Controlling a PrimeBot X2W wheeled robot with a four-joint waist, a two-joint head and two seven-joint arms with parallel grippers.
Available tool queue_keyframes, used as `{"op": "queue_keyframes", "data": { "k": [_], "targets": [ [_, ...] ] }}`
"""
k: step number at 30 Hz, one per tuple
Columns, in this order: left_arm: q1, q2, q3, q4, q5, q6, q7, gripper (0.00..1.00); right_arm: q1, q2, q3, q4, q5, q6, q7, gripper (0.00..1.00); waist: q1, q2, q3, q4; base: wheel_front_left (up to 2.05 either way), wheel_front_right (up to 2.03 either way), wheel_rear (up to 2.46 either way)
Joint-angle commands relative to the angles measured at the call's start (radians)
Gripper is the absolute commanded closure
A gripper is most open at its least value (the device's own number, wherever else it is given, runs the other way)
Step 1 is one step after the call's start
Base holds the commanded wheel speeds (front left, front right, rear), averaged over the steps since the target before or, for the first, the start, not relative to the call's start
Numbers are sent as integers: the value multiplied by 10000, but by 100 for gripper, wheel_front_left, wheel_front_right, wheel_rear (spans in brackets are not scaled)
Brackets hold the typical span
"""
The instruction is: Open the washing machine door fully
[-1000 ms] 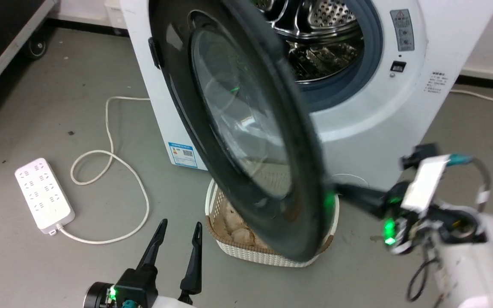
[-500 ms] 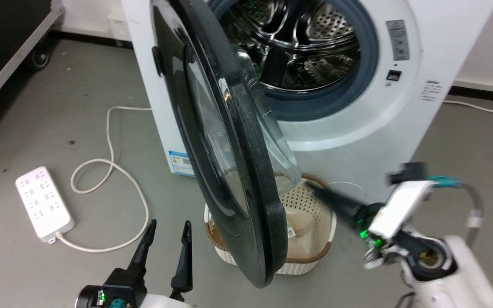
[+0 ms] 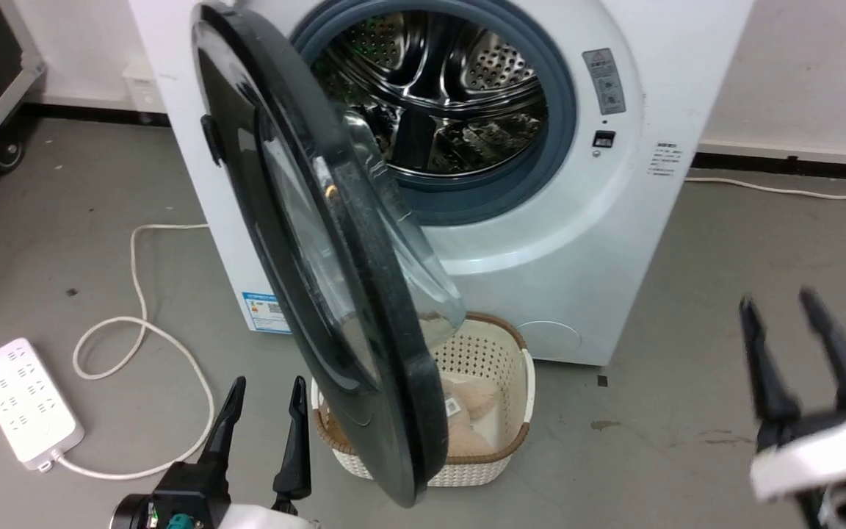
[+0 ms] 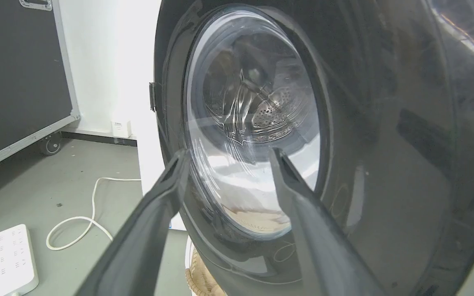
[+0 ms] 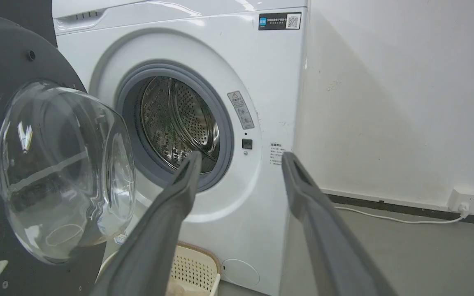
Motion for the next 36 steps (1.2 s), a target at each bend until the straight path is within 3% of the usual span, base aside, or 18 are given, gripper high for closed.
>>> {"op": "queue_keyframes", "data": {
  "k": [1, 4, 6, 10, 24, 25, 26, 30, 36],
  "targets": [
    [232, 17, 2, -8, -3, -15, -55, 0, 641, 432, -187, -323, -499, 10, -163, 0, 1, 0, -14, -73, 0, 0, 0],
    [281, 16, 18, -10, 14, 5, -55, 0, 1279, 840, -333, -682, -1193, 10, -262, 0, 1, 0, -15, -138, 0, 0, 0],
    [330, 15, 55, -15, 37, 7, -55, 0, 2084, 1606, -619, -1007, -2041, 10, -396, 0, 1, 0, -9, -214, 0, 0, 0],
    [372, 13, 109, -15, 75, -12, -55, 0, 2617, 2167, -754, -1090, -2518, 10, -538, 0, 1, 0, -23, -302, 0, 0, 0],
    [378, 9, 77, 14, 223, -21, -55, 2, 2504, 2417, -851, -1145, -2551, 10, -671, 0, 1, 0, -39, -288, 0, 0, 0],
    [369, 9, 68, -23, 231, -26, -55, 61, 2511, 2418, -844, -1137, -2514, 10, -673, 0, 1, 0, -34, -279, 0, 0, 0],
    [369, 8, 58, -57, 239, -40, -55, 100, 2514, 2419, -831, -1130, -2483, 10, -675, 0, 1, 0, -28, -273, 0, 0, 0],
    [339, 8, 186, -515, 274, 53, -55, 100, 2502, 2420, -778, -1106, -2425, 10, -680, 0, 1, 0, -26, -269, 0, 0, 0],
    [87, 8, 510, -2040, 199, 585, -55, 100, 2482, 2421, -738, -1096, -2410, 10, -684, 0, 1, 0, -72, -282, 0, 0, 0]
  ]
}}
